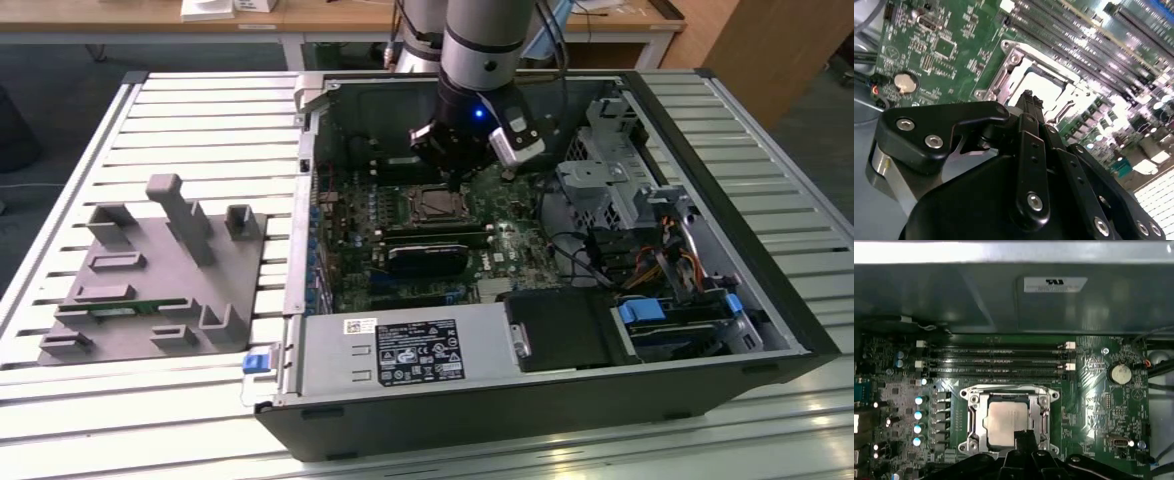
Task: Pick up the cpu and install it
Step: 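Install the second cpu locking lever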
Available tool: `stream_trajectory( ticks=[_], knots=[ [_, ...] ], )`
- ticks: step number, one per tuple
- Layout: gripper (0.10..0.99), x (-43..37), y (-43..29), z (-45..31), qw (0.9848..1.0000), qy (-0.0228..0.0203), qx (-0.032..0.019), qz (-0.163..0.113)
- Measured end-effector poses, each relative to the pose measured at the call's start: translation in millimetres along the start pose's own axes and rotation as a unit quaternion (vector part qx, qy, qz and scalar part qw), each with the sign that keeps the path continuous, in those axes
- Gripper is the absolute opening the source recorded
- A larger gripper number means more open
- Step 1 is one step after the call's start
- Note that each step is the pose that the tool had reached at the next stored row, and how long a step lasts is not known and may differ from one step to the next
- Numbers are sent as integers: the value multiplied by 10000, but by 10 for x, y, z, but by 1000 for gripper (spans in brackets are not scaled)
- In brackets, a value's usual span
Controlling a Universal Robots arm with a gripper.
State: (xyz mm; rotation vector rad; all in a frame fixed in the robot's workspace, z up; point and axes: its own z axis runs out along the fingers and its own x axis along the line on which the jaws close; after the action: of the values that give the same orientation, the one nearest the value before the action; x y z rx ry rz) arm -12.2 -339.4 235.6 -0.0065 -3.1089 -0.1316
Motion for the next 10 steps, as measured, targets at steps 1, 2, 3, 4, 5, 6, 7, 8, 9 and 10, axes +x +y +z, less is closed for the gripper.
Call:
stream_trajectory(
  ticks=[1, 2, 3, 4, 5, 6, 7, 8, 9, 10],
  knots=[
    [106, 0, -15, -1, 10000, 0, 0, 0],
    [106, 0, -30, -3, 10000, 0, 1, 0],
    [106, 0, -47, -4, 10000, 0, 1, 1],
    [106, 0, -68, -5, 10000, 0, 0, 1],
    [106, 0, -91, -7, 10000, 0, 0, 0],
    [106, 0, -110, -8, 10000, 0, 0, 0],
    [106, 0, -124, -9, 10000, 0, 1, 0],
    [106, -1, -137, -11, 10000, 0, 1, 0],
    [106, -1, -146, -11, 10000, 0, 0, 0],
    [106, -1, -155, -10, 10000, 0, -1, 0]
  ],
)
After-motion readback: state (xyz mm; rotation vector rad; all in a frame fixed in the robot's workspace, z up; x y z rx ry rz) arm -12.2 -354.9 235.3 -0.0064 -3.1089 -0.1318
